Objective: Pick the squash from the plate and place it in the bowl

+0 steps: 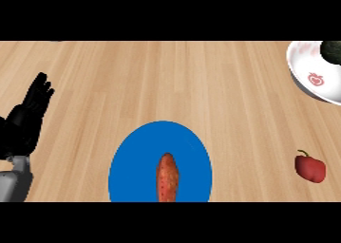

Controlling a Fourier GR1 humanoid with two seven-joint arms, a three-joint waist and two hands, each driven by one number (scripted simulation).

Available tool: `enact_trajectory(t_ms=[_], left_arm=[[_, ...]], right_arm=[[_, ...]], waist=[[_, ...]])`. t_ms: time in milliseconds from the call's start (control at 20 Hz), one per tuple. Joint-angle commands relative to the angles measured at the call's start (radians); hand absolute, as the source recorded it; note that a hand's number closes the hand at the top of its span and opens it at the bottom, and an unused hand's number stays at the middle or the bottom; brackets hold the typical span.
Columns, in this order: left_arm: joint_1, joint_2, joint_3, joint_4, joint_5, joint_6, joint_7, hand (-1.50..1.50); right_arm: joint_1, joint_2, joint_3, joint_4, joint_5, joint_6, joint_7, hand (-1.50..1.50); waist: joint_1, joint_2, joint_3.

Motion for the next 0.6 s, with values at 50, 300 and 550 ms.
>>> enact_trajectory(t_ms=[50, 300, 550], left_arm=[[-0.002, -0.021, -0.009, -0.033, -0.023, 0.004, 0.031, 0.00], [-0.011, -0.033, -0.030, -0.015, -0.055, 0.006, 0.021, 0.00], [-0.045, -0.037, -0.019, 0.018, -0.052, -0.010, -0.003, 0.00]], right_arm=[[-0.095, 0.042, -0.007, 0.279, 0.060, -0.073, -0.172, 1.50], [-0.180, 0.031, -0.046, 0.580, 0.092, -0.146, -0.361, 1.50], [-0.294, -0.013, -0.073, 0.772, 0.122, -0.172, -0.450, 1.50]], waist=[[0.008, 0.001, 0.000], [0.024, 0.010, 0.001], [0.041, 0.019, 0.002]])
